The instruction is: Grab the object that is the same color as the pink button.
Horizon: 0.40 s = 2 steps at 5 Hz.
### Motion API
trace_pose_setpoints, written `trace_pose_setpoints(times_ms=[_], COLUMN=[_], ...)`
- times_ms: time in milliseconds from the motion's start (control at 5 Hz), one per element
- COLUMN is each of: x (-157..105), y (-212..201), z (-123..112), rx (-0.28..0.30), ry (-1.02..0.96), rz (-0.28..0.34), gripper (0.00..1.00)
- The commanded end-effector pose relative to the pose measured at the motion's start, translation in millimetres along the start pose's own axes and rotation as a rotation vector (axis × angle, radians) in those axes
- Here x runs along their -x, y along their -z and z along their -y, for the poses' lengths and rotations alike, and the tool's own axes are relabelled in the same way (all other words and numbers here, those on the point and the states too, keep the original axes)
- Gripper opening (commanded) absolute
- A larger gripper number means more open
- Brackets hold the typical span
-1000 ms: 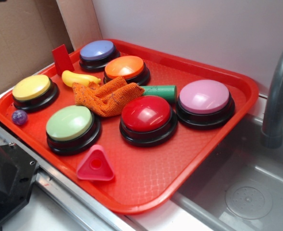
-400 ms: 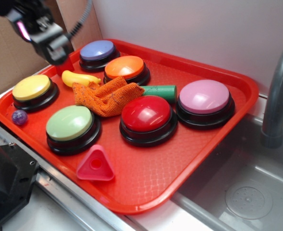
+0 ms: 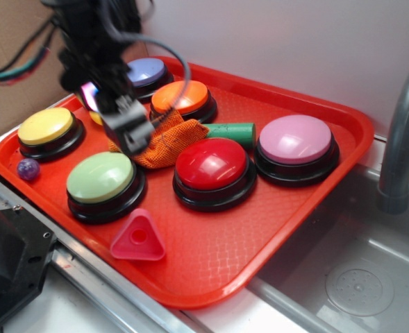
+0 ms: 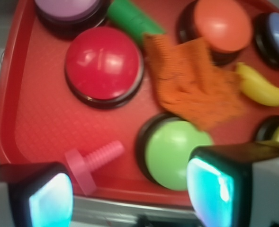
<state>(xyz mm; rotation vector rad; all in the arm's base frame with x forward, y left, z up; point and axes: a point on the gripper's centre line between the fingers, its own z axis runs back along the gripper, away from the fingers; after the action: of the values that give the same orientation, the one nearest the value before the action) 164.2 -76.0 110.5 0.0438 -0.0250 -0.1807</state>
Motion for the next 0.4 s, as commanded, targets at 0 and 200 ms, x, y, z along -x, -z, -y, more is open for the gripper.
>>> trace_pose_setpoints(times_ms=[0, 200], x=[1.1, 4.6], y=[38.5, 55.2], z=[17.4, 26.4], rx=[0.013, 0.014], ry=[0.053, 0.074], rz=[-0.025, -0.010], gripper=[1.00, 1.00])
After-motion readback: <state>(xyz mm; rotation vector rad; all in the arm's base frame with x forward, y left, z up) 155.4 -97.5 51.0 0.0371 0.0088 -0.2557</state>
